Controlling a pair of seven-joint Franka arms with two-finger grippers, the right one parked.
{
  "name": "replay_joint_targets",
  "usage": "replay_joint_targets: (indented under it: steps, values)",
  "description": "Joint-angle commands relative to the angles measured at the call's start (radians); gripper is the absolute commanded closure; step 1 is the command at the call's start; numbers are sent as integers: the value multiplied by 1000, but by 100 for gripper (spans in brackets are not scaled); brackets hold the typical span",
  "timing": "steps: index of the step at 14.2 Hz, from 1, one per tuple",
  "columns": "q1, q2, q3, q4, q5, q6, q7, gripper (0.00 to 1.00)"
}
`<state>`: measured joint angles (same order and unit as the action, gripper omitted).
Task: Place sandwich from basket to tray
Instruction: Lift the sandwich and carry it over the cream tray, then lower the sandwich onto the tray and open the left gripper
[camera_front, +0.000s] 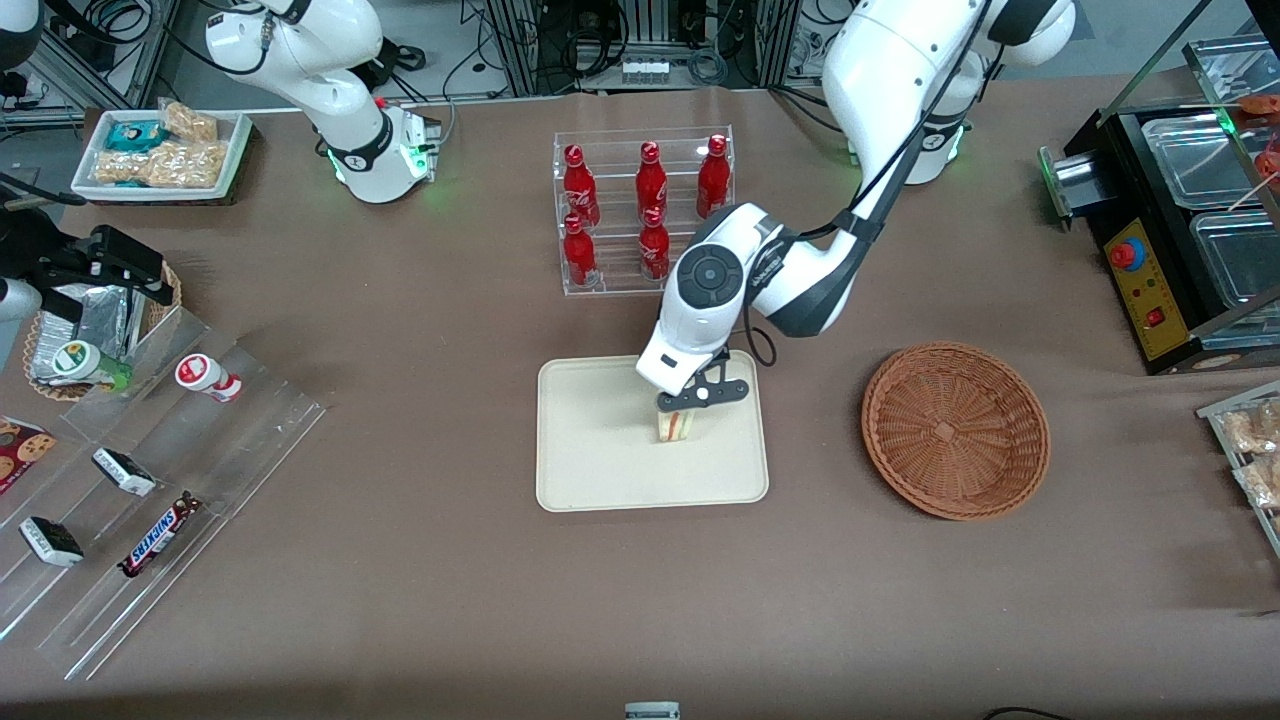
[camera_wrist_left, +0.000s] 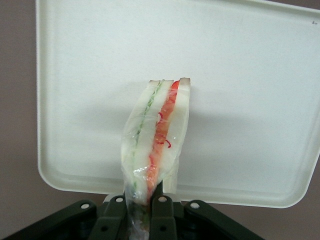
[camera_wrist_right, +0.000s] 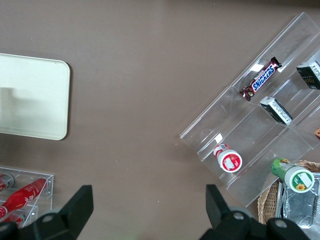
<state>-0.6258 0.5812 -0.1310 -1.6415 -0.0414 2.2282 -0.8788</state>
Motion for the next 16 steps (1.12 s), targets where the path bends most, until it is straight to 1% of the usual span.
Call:
replay_joint_targets:
  steps: [1, 4, 6, 7, 8, 9, 10, 13, 16]
  values:
    - [-28, 15, 11, 34, -11, 43, -23, 92]
    - [-29, 54, 11, 46, -6, 143, -55, 89]
    - [-29, 68, 13, 63, -6, 149, -63, 87]
    - [-29, 69, 11, 63, -6, 149, -68, 80]
    - [-29, 72, 11, 63, -8, 151, -68, 67]
    - [-29, 77, 11, 63, -8, 153, -68, 35]
    - [-29, 81, 11, 63, -6, 154, -66, 0]
    - [-31, 59, 11, 65, -2, 148, -71, 0]
    - [-14, -27, 19, 65, -12, 98, -135, 0]
